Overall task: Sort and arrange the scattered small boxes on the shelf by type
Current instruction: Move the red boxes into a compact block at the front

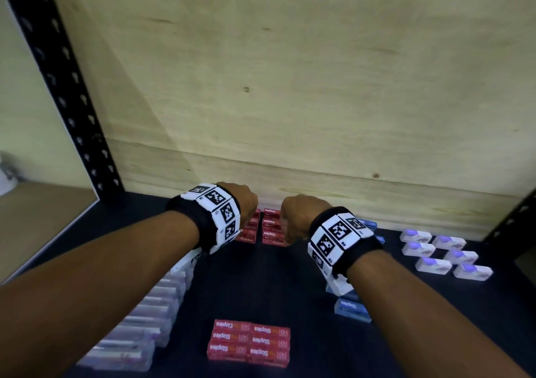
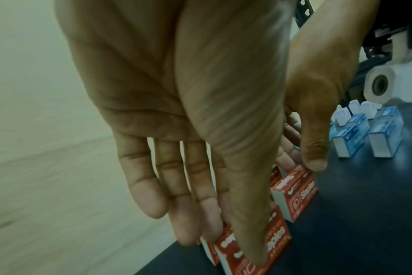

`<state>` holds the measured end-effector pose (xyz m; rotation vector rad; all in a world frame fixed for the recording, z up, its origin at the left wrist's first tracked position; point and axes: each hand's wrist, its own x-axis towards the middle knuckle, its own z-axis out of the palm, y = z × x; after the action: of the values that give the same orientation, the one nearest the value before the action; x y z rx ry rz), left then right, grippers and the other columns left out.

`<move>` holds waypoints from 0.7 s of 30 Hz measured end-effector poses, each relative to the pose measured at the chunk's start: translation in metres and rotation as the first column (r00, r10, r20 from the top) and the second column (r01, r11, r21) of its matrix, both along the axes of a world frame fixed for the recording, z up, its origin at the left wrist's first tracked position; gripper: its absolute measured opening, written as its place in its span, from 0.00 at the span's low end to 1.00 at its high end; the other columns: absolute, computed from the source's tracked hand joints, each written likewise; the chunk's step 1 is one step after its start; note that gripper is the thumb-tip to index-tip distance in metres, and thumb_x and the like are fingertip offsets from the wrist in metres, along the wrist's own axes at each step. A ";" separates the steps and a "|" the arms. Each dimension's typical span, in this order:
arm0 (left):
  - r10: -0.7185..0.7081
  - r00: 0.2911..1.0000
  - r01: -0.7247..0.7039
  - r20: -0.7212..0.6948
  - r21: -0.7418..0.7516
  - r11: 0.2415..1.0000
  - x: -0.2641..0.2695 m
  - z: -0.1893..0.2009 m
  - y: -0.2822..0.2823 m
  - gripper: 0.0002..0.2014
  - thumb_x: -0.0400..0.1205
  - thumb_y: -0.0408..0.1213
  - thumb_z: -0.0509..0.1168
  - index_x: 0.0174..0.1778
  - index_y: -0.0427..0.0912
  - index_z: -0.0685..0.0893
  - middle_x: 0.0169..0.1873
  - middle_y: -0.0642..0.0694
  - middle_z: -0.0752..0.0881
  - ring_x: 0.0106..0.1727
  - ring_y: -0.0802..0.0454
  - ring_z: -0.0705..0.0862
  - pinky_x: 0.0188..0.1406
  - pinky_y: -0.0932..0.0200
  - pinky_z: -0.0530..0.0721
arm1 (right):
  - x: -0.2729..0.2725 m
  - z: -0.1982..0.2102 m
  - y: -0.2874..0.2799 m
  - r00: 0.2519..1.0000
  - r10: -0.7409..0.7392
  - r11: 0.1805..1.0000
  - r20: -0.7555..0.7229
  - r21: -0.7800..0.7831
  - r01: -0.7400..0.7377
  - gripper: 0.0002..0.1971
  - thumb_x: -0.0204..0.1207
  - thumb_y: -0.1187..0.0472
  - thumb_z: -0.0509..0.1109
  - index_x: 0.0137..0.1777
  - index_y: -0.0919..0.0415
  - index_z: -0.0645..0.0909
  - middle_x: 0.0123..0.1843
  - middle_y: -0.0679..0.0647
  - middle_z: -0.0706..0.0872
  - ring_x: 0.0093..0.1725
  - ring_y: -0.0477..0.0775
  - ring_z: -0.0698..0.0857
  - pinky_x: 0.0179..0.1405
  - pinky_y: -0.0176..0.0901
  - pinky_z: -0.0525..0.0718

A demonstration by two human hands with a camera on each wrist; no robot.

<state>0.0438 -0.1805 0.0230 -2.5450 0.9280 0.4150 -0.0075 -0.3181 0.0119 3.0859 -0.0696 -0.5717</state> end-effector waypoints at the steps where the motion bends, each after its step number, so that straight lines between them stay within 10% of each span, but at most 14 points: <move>1: 0.004 1.000 -0.004 -0.001 0.012 1.000 0.000 -0.002 -0.002 0.13 0.73 0.33 0.75 0.52 0.41 0.88 0.49 0.43 0.88 0.44 0.43 0.87 0.39 0.54 0.84 | 0.001 -0.001 0.000 1.000 0.001 1.000 0.007 -0.003 -0.001 0.09 0.69 0.62 0.81 0.48 0.61 0.88 0.44 0.56 0.90 0.45 0.58 0.89 0.51 0.53 0.90; 12: -0.028 0.999 0.026 0.034 0.041 0.999 -0.023 0.012 -0.004 0.10 0.75 0.37 0.74 0.32 0.44 0.79 0.30 0.49 0.78 0.31 0.49 0.79 0.35 0.58 0.78 | -0.026 0.004 -0.003 0.999 0.048 0.999 -0.010 0.017 -0.047 0.08 0.72 0.62 0.78 0.50 0.61 0.88 0.47 0.55 0.90 0.48 0.56 0.89 0.53 0.53 0.89; 16: -0.011 1.000 0.010 -0.010 -0.037 0.999 -0.050 0.019 0.014 0.05 0.76 0.34 0.72 0.45 0.40 0.85 0.44 0.45 0.87 0.48 0.45 0.87 0.41 0.56 0.81 | -0.053 0.012 0.002 0.993 0.090 0.991 -0.071 0.100 -0.083 0.07 0.74 0.60 0.77 0.50 0.59 0.89 0.49 0.50 0.91 0.50 0.52 0.88 0.52 0.48 0.87; 21: -0.036 0.993 0.031 -0.109 -0.046 0.998 -0.079 0.005 0.038 0.04 0.75 0.31 0.71 0.44 0.37 0.88 0.41 0.43 0.87 0.43 0.46 0.86 0.47 0.53 0.87 | -0.087 0.010 0.011 0.986 0.117 0.988 -0.119 0.119 -0.103 0.08 0.73 0.56 0.79 0.50 0.57 0.90 0.48 0.49 0.90 0.46 0.49 0.86 0.46 0.44 0.85</move>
<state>-0.0355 -0.1430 0.0283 -2.5644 1.0285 0.5348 -0.0944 -0.3070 0.0218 3.1258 0.1371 -0.7889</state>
